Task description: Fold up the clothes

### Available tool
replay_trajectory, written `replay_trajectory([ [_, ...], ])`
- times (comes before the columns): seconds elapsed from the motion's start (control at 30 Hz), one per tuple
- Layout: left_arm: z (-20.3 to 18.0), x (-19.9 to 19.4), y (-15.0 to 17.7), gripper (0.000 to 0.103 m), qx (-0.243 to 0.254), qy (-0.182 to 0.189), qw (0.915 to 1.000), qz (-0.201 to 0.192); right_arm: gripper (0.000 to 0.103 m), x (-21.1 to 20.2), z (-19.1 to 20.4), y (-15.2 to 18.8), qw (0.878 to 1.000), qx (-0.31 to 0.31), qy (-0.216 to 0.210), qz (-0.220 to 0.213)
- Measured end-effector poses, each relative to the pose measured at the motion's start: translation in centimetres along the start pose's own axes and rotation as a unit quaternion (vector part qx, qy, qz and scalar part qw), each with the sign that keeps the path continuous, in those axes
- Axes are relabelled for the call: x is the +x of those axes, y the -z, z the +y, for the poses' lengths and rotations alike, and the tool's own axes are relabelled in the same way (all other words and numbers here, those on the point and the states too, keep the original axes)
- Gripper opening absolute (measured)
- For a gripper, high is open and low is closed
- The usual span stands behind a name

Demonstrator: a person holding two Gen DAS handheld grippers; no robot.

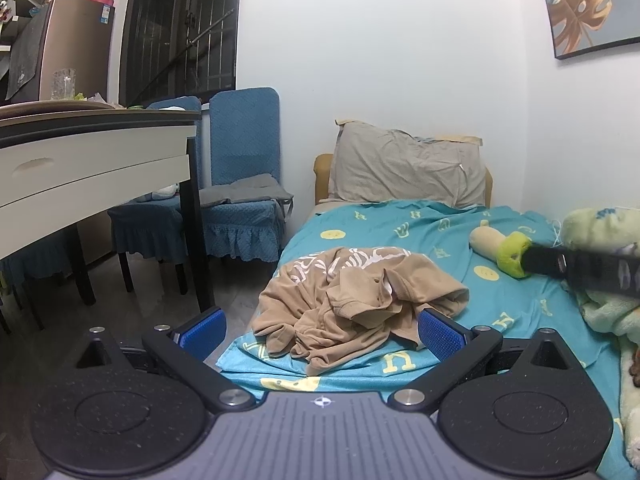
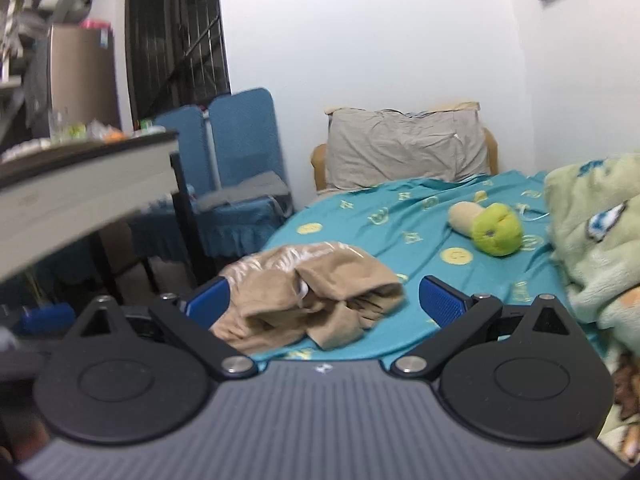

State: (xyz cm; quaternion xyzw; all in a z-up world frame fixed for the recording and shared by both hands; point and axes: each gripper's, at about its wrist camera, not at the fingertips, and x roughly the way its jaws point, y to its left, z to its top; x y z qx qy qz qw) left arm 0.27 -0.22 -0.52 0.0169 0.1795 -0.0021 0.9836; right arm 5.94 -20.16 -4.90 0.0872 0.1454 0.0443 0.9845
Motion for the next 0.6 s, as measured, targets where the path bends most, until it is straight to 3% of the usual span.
replay_trajectory([
  [0.2,-0.6,0.6,0.2,0.103,0.011,-0.004,0.9999,0.004,0.098,0.8,0.7,-3.9,1.0,-0.011,-0.008,-0.018],
  [0.27,-0.8,0.9,0.3,0.103,0.016,-0.006,0.9998,0.006,0.074,1.0,1.2,-4.5,0.999,-0.036,-0.014,-0.017],
  [0.33,-1.1,1.2,0.4,0.103,0.022,-0.009,0.9997,0.009,0.065,1.4,1.2,-4.4,0.998,-0.051,-0.021,-0.006],
  [0.47,-1.7,2.5,0.4,0.103,0.038,-0.017,0.9989,0.02,0.024,1.9,-0.1,-2.9,1.0,-0.024,-0.007,0.01],
  [0.6,-2.4,5.0,0.5,0.103,0.059,-0.002,0.9971,0.048,0.017,1.8,-1.2,-2.0,1.0,-0.003,-0.015,0.009],
])
